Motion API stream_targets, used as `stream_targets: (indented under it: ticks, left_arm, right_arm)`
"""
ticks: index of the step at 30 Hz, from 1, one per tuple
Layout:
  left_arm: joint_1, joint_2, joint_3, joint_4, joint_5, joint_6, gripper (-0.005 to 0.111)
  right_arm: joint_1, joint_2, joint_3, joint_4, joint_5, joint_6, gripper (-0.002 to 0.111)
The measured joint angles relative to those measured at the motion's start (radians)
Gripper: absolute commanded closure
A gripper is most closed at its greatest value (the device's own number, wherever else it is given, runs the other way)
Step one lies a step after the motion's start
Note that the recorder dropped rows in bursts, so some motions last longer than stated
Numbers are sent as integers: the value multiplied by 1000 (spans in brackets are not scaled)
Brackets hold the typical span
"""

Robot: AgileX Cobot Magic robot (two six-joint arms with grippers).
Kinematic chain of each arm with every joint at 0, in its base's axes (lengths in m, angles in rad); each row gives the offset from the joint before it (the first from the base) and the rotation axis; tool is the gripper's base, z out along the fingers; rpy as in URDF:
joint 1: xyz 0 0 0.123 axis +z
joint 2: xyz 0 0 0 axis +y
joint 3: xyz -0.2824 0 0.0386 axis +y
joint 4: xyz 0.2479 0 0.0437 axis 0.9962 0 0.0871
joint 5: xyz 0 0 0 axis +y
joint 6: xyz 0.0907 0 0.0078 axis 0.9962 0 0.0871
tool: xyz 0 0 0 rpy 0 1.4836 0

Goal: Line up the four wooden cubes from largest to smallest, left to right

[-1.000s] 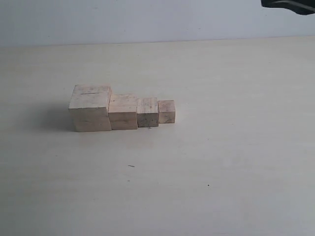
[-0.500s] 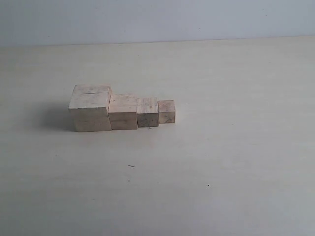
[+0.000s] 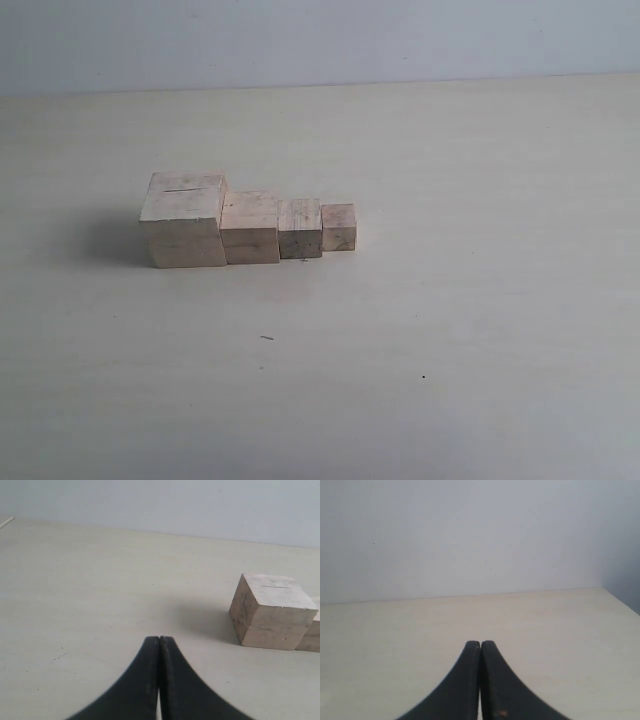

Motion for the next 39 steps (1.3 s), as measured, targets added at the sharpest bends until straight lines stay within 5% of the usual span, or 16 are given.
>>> stream_targets:
  ticks: [18,39]
  left_arm:
    - [0,0,0,0,0,0,107]
    - [0,0,0,0,0,0,107]
  right_arm:
    - [0,-78,73,-171,46,198,108]
    - [0,-80,73,-180,147,197,108]
